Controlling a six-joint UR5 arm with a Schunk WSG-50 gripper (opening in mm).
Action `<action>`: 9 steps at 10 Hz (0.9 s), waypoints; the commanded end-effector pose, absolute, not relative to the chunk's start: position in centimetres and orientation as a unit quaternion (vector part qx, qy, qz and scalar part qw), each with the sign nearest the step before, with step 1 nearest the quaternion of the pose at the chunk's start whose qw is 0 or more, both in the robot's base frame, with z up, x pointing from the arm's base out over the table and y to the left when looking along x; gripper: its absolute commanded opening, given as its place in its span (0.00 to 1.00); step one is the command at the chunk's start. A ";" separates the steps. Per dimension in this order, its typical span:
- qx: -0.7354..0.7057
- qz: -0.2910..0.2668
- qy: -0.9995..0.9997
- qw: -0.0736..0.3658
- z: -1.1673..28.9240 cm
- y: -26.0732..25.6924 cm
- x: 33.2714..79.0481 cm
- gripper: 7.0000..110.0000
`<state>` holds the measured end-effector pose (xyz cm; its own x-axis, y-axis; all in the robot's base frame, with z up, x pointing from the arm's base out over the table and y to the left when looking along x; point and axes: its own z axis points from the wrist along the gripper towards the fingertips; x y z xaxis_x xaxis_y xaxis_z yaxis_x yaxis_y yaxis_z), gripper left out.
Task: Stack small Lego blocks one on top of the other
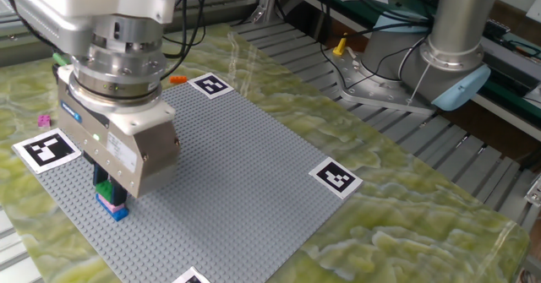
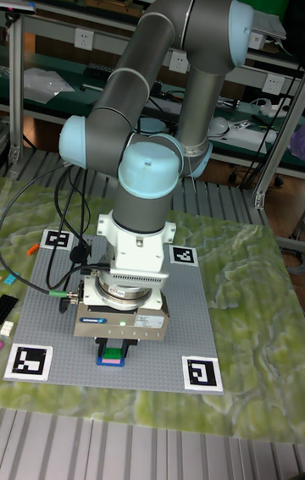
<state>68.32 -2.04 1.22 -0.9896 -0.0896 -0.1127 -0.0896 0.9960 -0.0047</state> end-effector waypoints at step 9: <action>0.010 0.010 0.999 0.047 1.1 -1.8 68.1 0.00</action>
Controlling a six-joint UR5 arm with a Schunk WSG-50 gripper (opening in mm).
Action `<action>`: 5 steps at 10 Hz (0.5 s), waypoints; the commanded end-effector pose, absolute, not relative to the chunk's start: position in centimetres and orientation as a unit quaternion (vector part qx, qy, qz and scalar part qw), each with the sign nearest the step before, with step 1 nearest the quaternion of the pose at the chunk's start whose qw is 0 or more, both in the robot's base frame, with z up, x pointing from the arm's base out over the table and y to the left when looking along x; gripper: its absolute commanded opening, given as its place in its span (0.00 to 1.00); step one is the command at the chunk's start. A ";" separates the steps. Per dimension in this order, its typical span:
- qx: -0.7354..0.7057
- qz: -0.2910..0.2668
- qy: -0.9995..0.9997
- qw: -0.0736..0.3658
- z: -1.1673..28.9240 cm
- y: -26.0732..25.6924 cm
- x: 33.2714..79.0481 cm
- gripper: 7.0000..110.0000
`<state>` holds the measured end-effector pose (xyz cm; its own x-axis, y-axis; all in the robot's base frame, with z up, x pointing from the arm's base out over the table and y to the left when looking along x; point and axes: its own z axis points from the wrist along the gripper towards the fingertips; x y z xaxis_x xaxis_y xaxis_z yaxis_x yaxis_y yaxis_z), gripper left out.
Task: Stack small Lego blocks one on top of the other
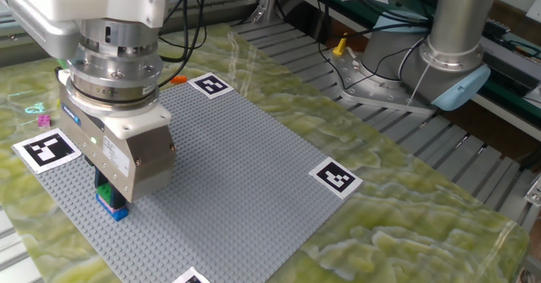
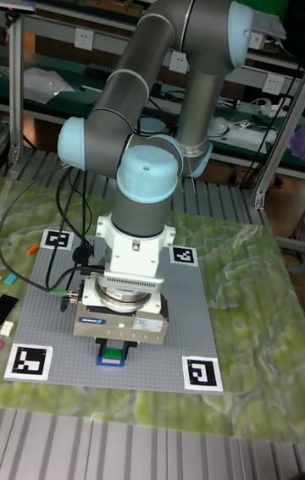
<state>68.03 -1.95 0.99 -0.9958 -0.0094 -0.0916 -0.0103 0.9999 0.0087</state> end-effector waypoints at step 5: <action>0.004 0.005 0.999 0.050 1.1 -2.1 68.3 0.00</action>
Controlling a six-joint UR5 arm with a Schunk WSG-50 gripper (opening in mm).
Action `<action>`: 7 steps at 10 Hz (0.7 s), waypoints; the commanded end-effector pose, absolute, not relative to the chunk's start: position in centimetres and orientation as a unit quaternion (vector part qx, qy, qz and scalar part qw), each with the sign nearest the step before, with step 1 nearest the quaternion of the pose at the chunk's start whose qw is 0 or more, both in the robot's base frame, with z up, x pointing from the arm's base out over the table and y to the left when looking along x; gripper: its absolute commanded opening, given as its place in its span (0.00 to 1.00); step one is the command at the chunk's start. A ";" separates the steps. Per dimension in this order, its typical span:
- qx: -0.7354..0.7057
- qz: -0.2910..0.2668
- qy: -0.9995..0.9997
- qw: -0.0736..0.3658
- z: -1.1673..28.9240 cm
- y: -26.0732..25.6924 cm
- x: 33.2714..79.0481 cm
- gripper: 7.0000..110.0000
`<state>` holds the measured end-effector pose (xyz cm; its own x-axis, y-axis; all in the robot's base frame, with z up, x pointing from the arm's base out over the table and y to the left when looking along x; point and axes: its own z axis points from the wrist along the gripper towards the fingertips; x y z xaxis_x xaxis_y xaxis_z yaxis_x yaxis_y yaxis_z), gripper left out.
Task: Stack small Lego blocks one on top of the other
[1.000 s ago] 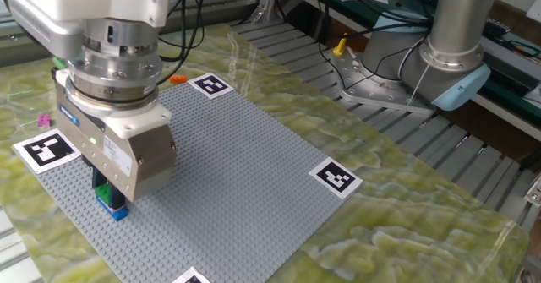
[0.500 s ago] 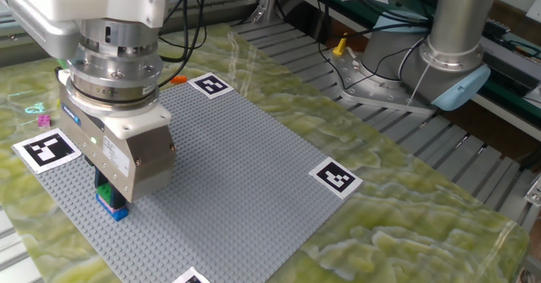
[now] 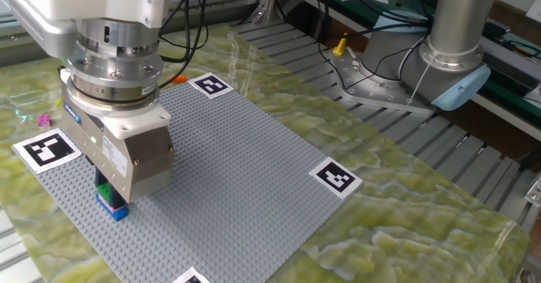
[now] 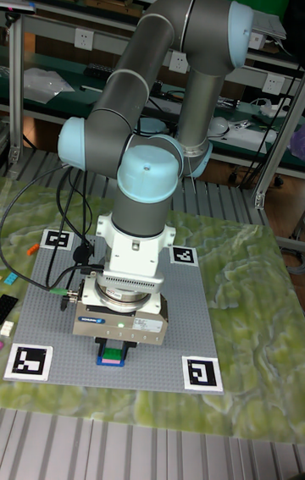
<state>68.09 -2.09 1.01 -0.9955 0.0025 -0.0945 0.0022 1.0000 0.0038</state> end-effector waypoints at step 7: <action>-0.004 0.006 0.999 0.043 0.9 -2.1 68.2 0.00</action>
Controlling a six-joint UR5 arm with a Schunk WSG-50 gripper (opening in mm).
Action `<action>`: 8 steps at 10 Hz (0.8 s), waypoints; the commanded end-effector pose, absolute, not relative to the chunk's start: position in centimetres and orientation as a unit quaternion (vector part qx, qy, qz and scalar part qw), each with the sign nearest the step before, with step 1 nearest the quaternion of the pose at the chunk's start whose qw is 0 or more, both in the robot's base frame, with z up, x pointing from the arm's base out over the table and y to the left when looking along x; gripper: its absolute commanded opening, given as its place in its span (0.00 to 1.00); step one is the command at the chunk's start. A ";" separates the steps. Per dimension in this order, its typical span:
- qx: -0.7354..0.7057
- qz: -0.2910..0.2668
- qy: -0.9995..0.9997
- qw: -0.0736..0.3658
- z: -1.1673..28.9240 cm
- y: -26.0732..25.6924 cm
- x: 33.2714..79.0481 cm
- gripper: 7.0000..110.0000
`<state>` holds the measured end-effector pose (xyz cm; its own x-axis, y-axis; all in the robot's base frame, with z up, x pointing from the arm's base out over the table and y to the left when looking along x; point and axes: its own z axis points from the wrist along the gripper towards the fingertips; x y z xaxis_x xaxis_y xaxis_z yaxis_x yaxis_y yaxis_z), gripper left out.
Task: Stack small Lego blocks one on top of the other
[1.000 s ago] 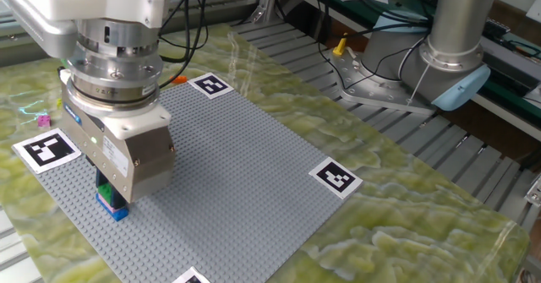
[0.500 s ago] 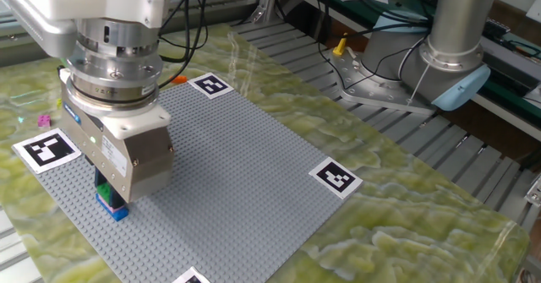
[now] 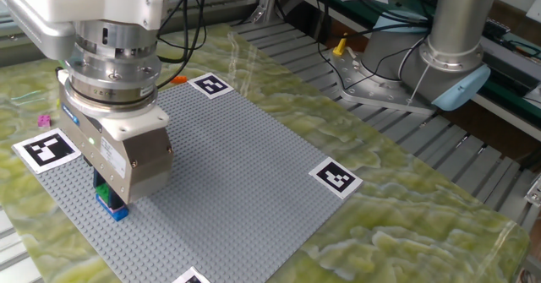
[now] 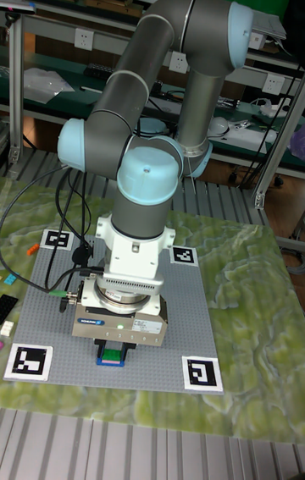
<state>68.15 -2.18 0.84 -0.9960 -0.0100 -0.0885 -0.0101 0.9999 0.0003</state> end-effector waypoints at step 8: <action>-0.007 0.006 0.999 0.040 0.9 -2.0 68.1 0.00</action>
<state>68.01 -2.11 0.82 -0.9967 -0.0194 -0.0793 -0.0196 0.9998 0.0020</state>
